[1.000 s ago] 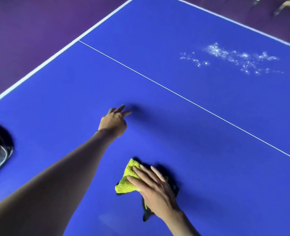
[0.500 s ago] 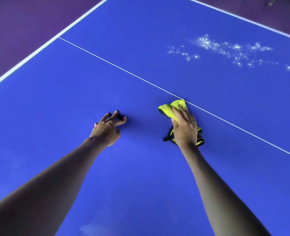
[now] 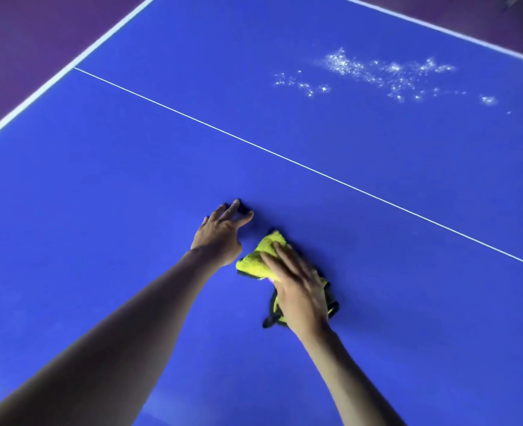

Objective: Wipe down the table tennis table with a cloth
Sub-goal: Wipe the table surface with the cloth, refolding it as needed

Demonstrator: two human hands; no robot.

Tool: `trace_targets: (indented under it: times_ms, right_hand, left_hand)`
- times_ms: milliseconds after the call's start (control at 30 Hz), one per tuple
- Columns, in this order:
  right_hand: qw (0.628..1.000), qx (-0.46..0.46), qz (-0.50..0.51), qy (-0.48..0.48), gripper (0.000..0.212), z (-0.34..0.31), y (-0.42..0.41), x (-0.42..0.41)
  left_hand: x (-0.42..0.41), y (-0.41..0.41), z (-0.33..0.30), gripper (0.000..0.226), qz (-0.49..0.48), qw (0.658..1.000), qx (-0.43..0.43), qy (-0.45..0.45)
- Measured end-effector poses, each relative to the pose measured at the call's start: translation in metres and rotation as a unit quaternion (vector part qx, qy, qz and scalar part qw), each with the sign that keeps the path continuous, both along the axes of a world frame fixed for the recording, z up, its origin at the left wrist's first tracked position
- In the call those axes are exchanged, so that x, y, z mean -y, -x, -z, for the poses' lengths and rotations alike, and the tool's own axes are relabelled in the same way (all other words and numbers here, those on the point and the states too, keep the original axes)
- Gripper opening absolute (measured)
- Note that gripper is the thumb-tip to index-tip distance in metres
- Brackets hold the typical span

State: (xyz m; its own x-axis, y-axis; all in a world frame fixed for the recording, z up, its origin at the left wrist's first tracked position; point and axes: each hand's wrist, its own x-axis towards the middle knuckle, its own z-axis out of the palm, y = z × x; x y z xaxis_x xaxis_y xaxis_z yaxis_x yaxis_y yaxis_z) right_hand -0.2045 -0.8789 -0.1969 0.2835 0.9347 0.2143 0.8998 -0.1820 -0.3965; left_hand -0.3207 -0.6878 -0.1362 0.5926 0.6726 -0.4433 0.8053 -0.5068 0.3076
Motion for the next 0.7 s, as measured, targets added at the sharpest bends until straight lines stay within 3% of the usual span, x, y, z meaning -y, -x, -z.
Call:
trace_targets:
  times_ms: [167,300,433,567,700]
  right_hand:
    - [0.986,-0.007,0.165,0.002,0.051,0.007,-0.127,-0.08]
    - [0.977,-0.021,0.211,0.011,0.049,0.011,-0.144,-0.09]
    - [0.989,-0.008,0.149,-0.005,0.056,0.008,-0.076,-0.028]
    - [0.998,-0.062,0.027,0.016,0.058,-0.006,0.013,0.071]
    - [0.992,-0.033,-0.118,0.016,0.055,-0.009,0.024,0.117]
  left_hand:
    - [0.004,0.0,0.006,0.091,0.002,0.999,-0.025,-0.031]
    - [0.008,-0.005,0.004,0.088,0.003,0.998,-0.039,-0.044]
    - [0.003,-0.019,-0.008,0.075,-0.001,0.997,-0.075,-0.034]
    - [0.009,-0.044,-0.026,0.061,-0.049,0.996,-0.065,-0.033]
    - [0.031,-0.054,-0.012,0.08,-0.025,0.999,-0.02,0.022]
